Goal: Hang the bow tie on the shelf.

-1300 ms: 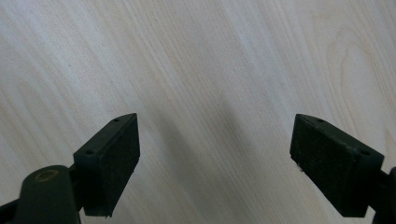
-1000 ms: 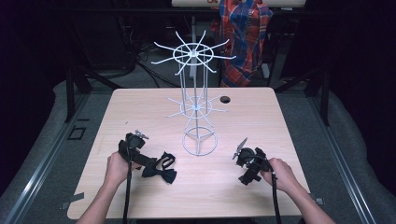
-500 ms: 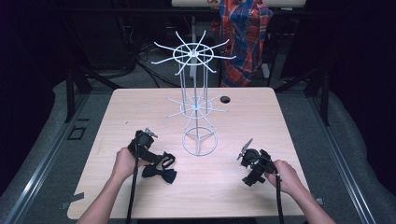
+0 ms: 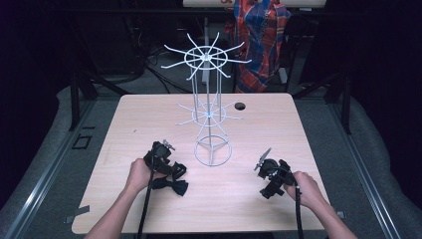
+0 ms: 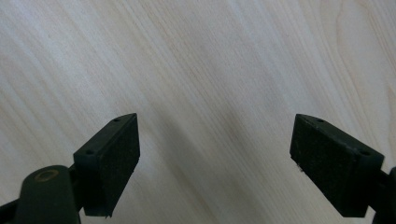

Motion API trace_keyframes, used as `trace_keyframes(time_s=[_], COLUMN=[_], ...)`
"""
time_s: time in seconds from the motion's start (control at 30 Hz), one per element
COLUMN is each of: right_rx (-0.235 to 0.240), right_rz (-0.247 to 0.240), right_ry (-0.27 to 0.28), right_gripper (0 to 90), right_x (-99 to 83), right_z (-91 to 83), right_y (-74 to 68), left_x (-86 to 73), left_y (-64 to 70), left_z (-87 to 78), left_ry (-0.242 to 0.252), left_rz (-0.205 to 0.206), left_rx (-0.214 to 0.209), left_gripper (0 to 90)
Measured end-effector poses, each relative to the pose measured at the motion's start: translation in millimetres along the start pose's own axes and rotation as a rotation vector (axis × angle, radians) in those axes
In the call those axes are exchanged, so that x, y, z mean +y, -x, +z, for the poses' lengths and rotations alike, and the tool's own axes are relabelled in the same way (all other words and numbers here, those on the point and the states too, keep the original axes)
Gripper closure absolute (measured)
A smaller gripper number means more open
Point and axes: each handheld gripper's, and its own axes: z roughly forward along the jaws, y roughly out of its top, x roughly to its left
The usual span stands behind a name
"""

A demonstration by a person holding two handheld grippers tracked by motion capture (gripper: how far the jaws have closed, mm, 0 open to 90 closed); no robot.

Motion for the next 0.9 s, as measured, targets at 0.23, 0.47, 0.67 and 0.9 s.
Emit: trace_keyframes(time_s=[0.23,0.47,0.67,0.9], right_rx=[0.010,0.015,0.013,0.012], right_rz=[-0.014,-0.015,-0.010,0.000], right_ry=[0.010,0.014,0.013,0.011], right_gripper=[15.6,15.6,15.6,15.6], right_x=[4.7,3.0,0.8,0.7], right_z=[0.9,-0.2,-0.9,-0.6], right_y=[-1.2,-0.1,0.3,1.0], left_x=[5.0,5.1,6.7,6.3], left_y=[11.8,12.8,11.9,10.6], left_z=[4.1,-2.8,-14.0,-29.0], left_ry=[0.012,0.052,0.111,0.176], left_rz=[0.041,0.062,0.052,0.045], left_rx=[0.029,0.047,0.043,0.039], left_gripper=[74.8,80.5,80.6,80.6])
